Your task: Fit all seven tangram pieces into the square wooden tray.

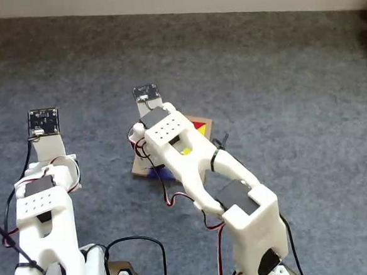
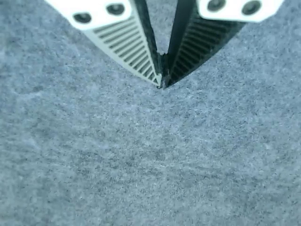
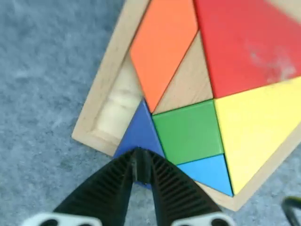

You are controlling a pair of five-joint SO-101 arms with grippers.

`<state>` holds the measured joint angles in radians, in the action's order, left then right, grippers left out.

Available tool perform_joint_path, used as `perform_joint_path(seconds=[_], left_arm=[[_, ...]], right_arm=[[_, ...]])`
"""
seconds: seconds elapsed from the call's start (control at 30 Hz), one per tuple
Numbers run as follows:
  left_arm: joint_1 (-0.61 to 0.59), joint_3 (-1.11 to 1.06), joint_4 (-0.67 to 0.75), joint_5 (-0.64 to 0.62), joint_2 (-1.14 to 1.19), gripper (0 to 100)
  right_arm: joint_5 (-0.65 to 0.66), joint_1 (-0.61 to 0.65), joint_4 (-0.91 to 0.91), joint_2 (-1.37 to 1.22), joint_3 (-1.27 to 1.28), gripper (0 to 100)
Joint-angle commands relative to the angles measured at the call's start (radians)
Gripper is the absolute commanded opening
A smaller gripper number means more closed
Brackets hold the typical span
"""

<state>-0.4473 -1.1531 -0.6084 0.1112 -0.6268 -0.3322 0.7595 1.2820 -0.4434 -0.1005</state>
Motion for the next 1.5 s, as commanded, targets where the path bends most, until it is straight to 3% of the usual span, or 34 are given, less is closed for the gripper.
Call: perform_joint_path(seconds=[0.0,0.37,0.6,0.87,1.03,1.27,1.47], left_arm=[[-0.004,0.054,0.015,-0.003,-0.024,2],[-0.004,0.054,0.015,-0.003,-0.024,2],[-0.002,0.054,0.015,-0.003,-0.024,2],[-0.002,0.054,0.015,-0.003,-0.027,2],[-0.002,0.054,0.017,-0.003,-0.028,2],[0.053,0.053,0.017,0.000,-0.030,1],[0.091,0.053,0.017,0.000,-0.030,1]], right_arm=[[0.008,-0.010,0.002,-0.061,-0.035,0.5],[0.008,-0.008,-0.033,-0.104,-0.166,0.5],[0.008,-0.008,-0.150,-0.097,-0.165,0.5],[0.009,-0.019,0.061,0.077,-0.168,0.5],[0.014,-0.108,0.200,0.308,-0.159,0.5],[0.198,-0.263,0.306,0.582,0.084,0.5],[0.227,-0.394,0.199,0.803,0.423,0.5]])
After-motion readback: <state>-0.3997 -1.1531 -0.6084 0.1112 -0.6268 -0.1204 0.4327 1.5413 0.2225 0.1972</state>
